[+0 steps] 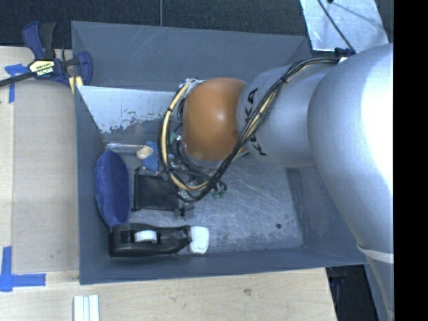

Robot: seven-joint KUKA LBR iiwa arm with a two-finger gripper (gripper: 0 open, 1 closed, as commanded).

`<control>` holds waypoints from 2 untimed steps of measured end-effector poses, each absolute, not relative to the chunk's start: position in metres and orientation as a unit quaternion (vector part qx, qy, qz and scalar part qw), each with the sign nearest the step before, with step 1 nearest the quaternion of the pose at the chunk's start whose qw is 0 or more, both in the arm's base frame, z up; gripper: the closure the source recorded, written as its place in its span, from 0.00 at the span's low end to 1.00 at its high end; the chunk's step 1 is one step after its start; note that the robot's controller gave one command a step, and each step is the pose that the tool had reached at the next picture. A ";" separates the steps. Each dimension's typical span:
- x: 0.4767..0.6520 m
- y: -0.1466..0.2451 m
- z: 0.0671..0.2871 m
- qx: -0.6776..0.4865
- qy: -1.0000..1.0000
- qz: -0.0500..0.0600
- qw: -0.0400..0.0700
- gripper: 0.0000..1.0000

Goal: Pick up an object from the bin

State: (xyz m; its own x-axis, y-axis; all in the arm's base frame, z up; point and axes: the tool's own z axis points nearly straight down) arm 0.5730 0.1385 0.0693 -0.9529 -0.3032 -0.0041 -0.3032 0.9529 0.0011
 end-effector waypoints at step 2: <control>0.573 0.137 0.070 -0.152 0.988 0.000 0.002 0.00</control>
Offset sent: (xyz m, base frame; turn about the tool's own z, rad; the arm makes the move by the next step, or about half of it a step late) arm 0.0000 0.0000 0.0000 0.0000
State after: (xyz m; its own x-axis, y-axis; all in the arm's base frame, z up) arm 0.5734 0.1366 0.0705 -0.9540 -0.2998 -0.0034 -0.2998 0.9540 0.0003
